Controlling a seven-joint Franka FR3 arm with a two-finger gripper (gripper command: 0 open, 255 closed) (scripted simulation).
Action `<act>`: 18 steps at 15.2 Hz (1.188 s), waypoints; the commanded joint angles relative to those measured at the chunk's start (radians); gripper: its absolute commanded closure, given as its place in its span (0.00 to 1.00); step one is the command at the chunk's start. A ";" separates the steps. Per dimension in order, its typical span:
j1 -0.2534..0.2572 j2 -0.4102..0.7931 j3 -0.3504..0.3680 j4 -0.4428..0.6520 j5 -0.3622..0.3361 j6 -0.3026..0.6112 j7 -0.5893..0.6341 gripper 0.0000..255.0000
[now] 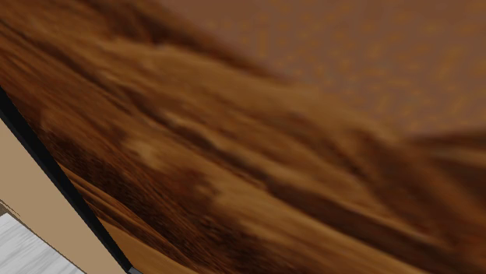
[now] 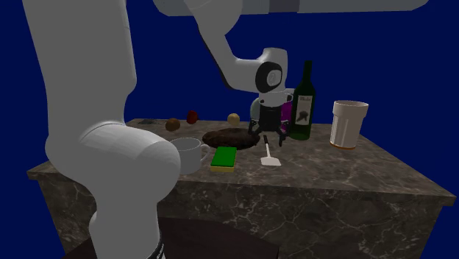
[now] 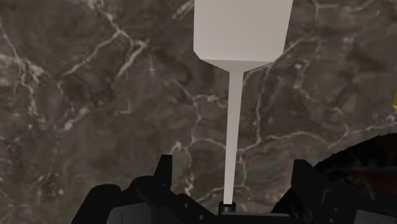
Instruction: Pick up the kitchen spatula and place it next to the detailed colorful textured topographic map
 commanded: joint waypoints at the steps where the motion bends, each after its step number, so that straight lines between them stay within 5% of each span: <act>1: 0.000 0.001 0.000 -0.001 0.000 0.002 0.000 0.00; 4: 0.000 0.001 0.000 -0.001 0.000 0.002 0.000 0.00; 5: 0.000 0.001 0.000 -0.001 0.000 0.002 0.000 1.00; 18: 0.000 -0.034 0.000 0.019 -0.015 -0.052 0.012 1.00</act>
